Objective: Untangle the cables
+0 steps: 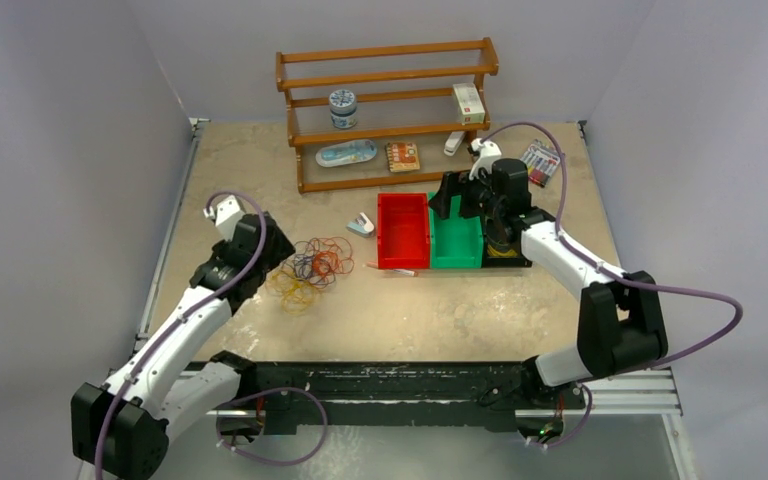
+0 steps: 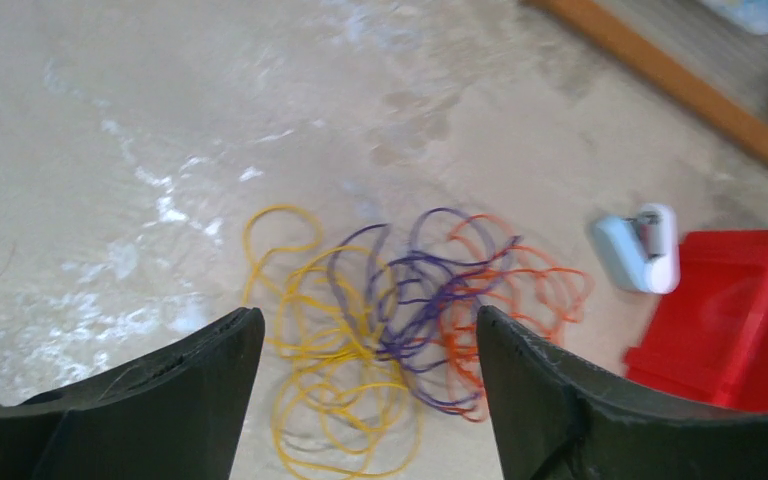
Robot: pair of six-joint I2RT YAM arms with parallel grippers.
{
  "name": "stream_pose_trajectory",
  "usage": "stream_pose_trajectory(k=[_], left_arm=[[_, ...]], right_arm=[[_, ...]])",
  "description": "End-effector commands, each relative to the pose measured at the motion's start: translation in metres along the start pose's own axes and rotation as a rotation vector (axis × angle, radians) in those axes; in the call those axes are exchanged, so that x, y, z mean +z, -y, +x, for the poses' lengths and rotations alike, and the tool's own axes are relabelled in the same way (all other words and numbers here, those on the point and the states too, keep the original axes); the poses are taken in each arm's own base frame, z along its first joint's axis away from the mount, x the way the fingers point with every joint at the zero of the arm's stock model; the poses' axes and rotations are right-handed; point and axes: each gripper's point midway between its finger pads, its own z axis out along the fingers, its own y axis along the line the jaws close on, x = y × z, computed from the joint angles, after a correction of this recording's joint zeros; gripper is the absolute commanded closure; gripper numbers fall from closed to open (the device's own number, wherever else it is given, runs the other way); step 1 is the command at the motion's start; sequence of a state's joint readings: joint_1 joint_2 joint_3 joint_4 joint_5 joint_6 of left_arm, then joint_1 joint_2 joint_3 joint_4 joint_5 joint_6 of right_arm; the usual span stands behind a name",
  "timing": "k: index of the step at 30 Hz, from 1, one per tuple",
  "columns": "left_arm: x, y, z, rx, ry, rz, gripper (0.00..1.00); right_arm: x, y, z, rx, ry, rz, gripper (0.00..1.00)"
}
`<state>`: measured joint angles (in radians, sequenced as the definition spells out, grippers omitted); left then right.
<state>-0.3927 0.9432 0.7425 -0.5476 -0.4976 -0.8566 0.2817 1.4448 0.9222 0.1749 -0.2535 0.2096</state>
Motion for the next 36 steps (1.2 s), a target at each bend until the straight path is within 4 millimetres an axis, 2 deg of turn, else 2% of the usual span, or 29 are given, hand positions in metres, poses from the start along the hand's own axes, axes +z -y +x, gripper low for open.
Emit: stream_pose_trajectory(k=[1, 5, 12, 18, 24, 26, 29, 31, 36], left_arm=[[0.020, -0.022, 0.031, -0.109, -0.080, -0.025, 0.16], [0.039, -0.014, 0.052, -0.144, -0.132, 0.029, 0.14], [0.060, 0.012, 0.057, -0.111, -0.136, 0.138, 0.13], [0.075, 0.035, 0.063, -0.034, -0.159, 0.237, 0.28], [0.080, 0.065, 0.070, 0.079, -0.181, 0.332, 0.35], [0.081, 0.070, 0.066, 0.101, -0.167, 0.339, 0.35], [0.079, 0.071, 0.048, 0.104, -0.114, 0.319, 0.35], [0.077, 0.070, 0.035, 0.104, -0.078, 0.292, 0.33], [0.069, 0.053, 0.019, 0.112, -0.040, 0.193, 0.29]], right_arm=[[0.000, -0.016, -0.040, -0.029, 0.088, -0.044, 0.01], [-0.002, -0.017, -0.042, -0.033, 0.092, -0.041, 0.01], [-0.003, -0.017, -0.042, -0.040, 0.094, -0.032, 0.01], [-0.005, -0.017, -0.042, -0.044, 0.096, -0.032, 0.01], [-0.009, -0.022, -0.045, -0.060, 0.108, -0.048, 0.01], [-0.011, -0.022, -0.045, -0.063, 0.115, -0.047, 0.01], [-0.017, -0.023, -0.055, -0.067, 0.155, -0.038, 0.01], [-0.020, -0.021, -0.050, -0.063, 0.155, -0.028, 0.01], [-0.033, -0.021, -0.063, -0.061, 0.225, -0.009, 0.01]])
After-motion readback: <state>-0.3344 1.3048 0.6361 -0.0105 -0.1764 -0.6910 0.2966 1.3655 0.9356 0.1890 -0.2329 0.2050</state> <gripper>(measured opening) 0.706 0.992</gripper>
